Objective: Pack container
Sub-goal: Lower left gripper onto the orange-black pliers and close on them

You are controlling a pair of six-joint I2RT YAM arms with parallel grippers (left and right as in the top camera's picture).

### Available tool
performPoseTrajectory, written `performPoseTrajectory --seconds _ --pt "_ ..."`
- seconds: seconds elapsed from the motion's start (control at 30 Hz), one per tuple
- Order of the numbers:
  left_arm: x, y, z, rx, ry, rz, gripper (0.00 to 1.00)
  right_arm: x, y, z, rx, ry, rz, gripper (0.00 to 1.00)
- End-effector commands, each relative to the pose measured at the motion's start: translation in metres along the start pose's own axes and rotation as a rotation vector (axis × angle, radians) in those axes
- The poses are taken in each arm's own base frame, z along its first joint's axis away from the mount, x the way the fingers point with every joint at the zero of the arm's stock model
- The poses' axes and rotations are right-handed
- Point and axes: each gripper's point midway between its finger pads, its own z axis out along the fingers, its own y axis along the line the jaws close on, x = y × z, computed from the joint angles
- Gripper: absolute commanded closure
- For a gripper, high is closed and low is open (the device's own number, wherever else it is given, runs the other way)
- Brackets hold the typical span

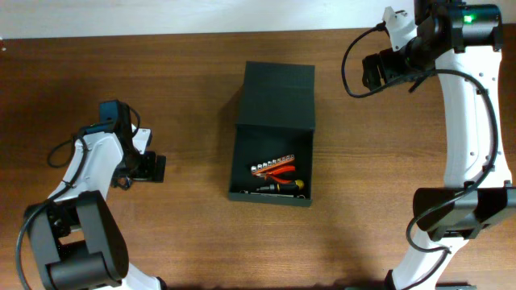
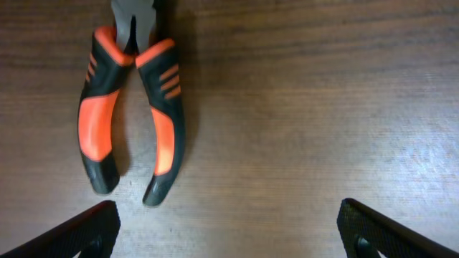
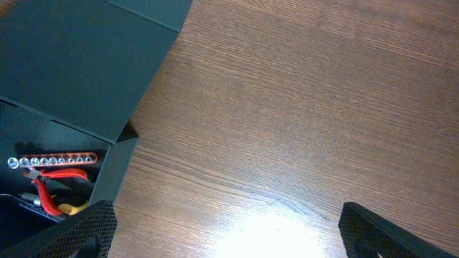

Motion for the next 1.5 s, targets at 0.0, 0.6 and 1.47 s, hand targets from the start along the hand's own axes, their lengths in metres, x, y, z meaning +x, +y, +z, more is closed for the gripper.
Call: performPoseTrajectory --seconds 0.0,0.6,1.47 --pt "-0.009 -0.003 0.006 0.038 -0.030 0.002 0.01 0.001 0.003 -0.001 -0.014 0.001 0.005 0.01" --pt "-0.016 -0.002 0.033 0.106 -0.027 -0.130 0.01 0.017 0.003 0.018 -0.022 0.076 0.010 0.01" --pt "-0.012 0.009 0.055 0.036 0.025 -0.202 0.32 0.019 0.004 0.020 -0.025 0.088 0.011 0.01"
